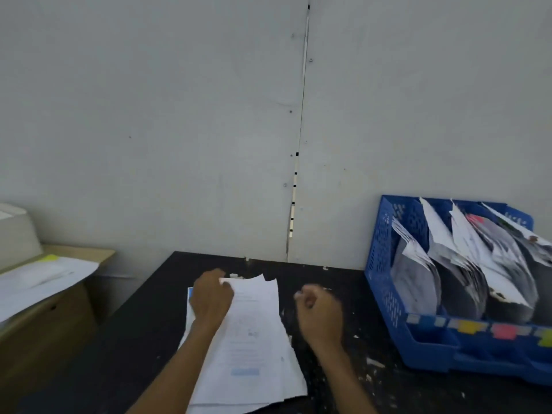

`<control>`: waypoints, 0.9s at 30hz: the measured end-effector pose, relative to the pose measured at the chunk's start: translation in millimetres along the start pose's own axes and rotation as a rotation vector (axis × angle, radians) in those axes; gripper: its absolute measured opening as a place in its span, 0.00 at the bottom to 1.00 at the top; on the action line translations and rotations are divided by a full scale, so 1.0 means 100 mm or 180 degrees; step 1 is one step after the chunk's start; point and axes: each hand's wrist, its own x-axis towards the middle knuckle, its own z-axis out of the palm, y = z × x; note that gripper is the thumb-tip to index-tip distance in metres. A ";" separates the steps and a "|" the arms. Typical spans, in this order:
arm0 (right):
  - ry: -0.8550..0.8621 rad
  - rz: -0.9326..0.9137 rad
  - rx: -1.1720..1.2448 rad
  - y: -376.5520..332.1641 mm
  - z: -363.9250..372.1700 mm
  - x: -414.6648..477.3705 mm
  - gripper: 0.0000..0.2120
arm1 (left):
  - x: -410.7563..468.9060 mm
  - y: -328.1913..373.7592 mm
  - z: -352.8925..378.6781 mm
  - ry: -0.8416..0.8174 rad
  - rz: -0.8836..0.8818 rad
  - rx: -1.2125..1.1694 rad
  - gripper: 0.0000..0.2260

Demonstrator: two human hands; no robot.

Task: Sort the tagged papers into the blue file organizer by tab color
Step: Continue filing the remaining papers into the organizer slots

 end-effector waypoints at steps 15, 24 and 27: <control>0.0274 0.0643 0.0291 -0.18 0.79 -0.51 0.07 | -0.31 -0.77 -0.26 -0.0099 -0.0302 -0.0548 0.13; 0.0227 0.0512 0.0282 -0.20 0.73 -0.57 0.05 | -0.38 -0.73 -0.33 0.0026 -0.0438 -0.0531 0.13; 0.0150 0.0532 0.0382 -0.19 0.71 -0.56 0.06 | -0.35 -0.73 -0.37 0.0079 -0.0546 -0.0456 0.12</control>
